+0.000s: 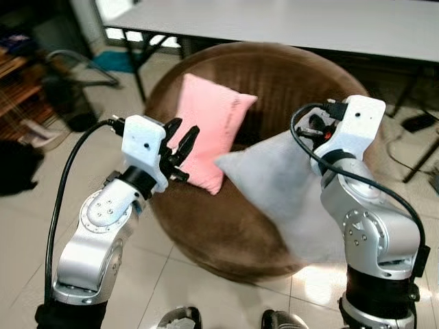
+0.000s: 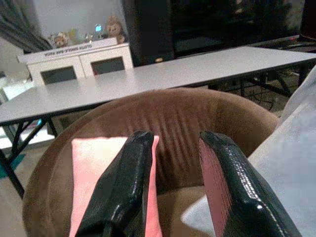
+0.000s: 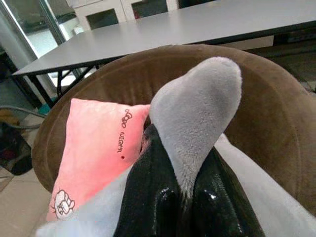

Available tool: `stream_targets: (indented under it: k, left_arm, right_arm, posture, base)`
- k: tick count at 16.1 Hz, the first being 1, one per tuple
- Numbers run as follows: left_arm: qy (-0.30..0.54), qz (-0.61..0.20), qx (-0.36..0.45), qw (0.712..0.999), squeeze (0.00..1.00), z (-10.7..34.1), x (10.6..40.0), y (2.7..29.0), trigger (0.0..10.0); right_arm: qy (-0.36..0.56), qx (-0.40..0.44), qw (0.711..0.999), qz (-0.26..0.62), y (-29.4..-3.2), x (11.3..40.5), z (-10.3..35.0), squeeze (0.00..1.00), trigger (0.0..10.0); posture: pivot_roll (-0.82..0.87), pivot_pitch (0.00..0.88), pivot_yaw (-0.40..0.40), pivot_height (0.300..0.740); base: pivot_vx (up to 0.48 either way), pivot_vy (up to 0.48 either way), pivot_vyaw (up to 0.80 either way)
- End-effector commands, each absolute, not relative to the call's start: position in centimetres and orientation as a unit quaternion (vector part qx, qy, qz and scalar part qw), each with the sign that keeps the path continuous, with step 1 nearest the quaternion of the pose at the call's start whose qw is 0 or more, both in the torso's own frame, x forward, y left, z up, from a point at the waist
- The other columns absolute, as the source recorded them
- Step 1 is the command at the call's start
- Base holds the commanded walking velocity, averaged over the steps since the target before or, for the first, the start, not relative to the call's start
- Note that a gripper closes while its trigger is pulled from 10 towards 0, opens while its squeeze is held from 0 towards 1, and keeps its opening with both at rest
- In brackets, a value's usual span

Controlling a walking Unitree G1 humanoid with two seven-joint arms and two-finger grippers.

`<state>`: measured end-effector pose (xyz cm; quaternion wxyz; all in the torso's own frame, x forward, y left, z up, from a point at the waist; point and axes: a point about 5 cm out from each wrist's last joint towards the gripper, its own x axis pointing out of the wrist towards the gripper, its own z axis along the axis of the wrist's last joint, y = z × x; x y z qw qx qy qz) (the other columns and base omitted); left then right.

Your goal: Move the pillow to the sofa from floor

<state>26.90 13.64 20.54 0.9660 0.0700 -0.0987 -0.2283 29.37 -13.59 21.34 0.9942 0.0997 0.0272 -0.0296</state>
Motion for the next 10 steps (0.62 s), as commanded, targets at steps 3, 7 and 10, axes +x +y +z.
stream_targets:
  k: [3,7,10]
  left_arm:
    - [-0.097,-0.226,0.072,0.967,0.0,20.41,27.0,13.94,10.0]
    - [-0.098,-0.23,0.071,0.966,0.0,20.44,27.0,13.86,10.0]
    - [-0.097,-0.232,0.071,0.965,0.0,20.39,27.0,13.84,10.0]
  right_arm:
    - [0.002,0.099,0.995,-0.012,-12.98,29.32,21.98,0.0,10.0]
    - [-0.005,0.102,0.995,-0.004,-12.77,29.24,22.15,0.0,10.0]
    - [-0.005,0.101,0.995,-0.004,-12.77,29.25,22.11,0.0,10.0]
  posture:
    - [0.0,0.113,0.055,0.74]
    - [0.0,0.112,0.055,0.74]
    - [0.0,0.111,0.053,0.74]
  base:
    - [0.314,0.0,0.0]
    - [0.333,0.0,0.0]
    - [0.341,0.0,0.0]
